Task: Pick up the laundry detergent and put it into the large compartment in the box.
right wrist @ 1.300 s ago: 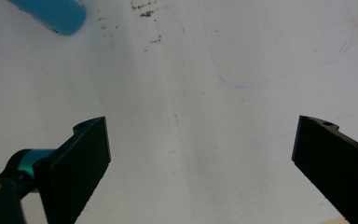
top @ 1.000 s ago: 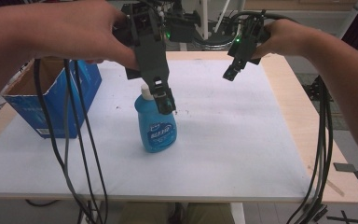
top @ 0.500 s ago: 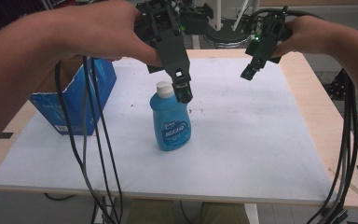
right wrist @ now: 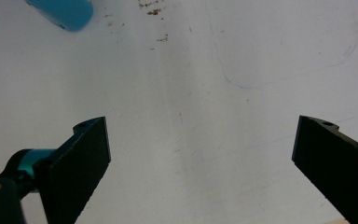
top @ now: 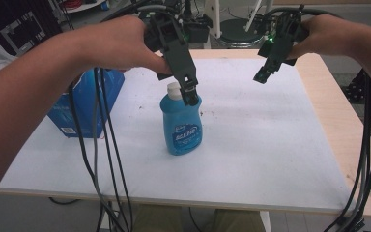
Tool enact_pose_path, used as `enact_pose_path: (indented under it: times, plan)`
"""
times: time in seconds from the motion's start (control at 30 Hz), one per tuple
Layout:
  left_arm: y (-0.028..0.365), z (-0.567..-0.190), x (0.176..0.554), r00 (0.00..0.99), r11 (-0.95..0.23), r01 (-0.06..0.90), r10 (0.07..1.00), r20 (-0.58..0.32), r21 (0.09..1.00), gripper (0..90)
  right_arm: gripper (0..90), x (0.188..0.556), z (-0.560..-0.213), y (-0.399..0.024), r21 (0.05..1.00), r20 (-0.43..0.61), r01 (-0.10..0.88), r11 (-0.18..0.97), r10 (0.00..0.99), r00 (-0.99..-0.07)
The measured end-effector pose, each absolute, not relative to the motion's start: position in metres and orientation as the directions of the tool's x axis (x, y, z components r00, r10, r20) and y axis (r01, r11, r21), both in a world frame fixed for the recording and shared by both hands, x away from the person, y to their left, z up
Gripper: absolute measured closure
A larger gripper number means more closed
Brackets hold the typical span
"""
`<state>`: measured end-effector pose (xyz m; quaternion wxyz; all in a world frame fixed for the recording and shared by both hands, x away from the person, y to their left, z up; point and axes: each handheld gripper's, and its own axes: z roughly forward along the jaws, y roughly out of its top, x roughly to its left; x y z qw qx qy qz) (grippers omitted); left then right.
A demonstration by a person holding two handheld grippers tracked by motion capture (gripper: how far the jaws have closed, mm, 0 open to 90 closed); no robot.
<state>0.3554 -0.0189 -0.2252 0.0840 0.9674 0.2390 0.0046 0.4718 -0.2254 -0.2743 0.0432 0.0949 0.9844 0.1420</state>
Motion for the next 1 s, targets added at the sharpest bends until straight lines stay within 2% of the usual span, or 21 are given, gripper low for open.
enact_pose_path:
  times: [0.63,1.0]
  plan:
    - [-0.011,-0.262,0.365,0.875,-0.854,0.483,0.482,-0.054,0.195,1.7,3.3,0.472,-0.276,-0.225,0.287,-0.060,0.171,0.943,0.196,-0.979]
    - [-0.013,-0.281,0.367,0.881,-0.865,0.473,0.470,-0.060,0.169,1.7,3.4,0.475,-0.280,-0.224,0.282,-0.052,0.173,0.944,0.195,-0.979]
